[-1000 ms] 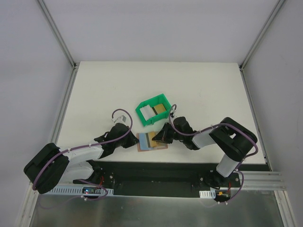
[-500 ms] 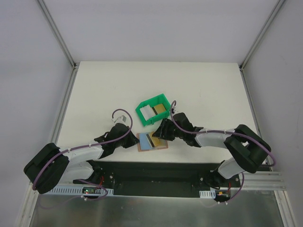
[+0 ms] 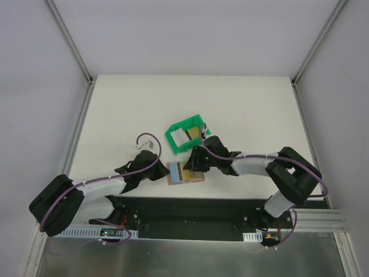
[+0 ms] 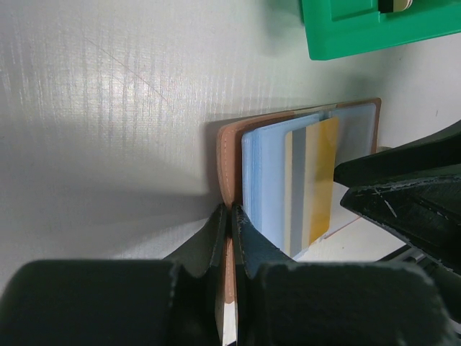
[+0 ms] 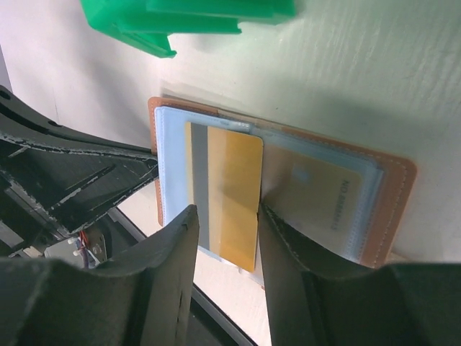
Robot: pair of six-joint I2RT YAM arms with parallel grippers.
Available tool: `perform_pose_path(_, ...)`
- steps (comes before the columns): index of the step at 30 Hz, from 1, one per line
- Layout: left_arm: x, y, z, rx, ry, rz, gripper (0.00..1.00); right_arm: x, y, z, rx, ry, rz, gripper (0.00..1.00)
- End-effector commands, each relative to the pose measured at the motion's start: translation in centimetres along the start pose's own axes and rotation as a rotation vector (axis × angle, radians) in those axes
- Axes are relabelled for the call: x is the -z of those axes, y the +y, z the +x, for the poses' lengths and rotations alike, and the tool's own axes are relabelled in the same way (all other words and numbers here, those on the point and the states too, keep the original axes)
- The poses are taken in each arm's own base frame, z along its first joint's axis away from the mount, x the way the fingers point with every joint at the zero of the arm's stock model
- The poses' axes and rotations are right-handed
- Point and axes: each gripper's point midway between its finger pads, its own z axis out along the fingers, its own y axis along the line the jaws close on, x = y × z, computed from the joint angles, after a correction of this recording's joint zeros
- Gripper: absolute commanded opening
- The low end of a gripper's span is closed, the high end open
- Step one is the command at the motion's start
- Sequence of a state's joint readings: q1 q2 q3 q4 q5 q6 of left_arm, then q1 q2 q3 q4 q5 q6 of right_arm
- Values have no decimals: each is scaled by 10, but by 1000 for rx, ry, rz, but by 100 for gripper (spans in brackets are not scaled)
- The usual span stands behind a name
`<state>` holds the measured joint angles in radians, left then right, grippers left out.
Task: Put the credit cards into the card holder
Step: Insert the credit card into the card holder.
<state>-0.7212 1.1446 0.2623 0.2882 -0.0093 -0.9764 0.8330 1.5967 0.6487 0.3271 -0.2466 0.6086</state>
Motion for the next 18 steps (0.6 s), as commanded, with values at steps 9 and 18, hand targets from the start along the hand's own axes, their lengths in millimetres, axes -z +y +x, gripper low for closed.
perform_pose_path(9,0,4,5,-27,15,-8,0,-11,27,14,64,93,-76,41)
perform_pose_path(18,-1,1,4,-37,13,4,0,-15,38,7,130,84,-106,45)
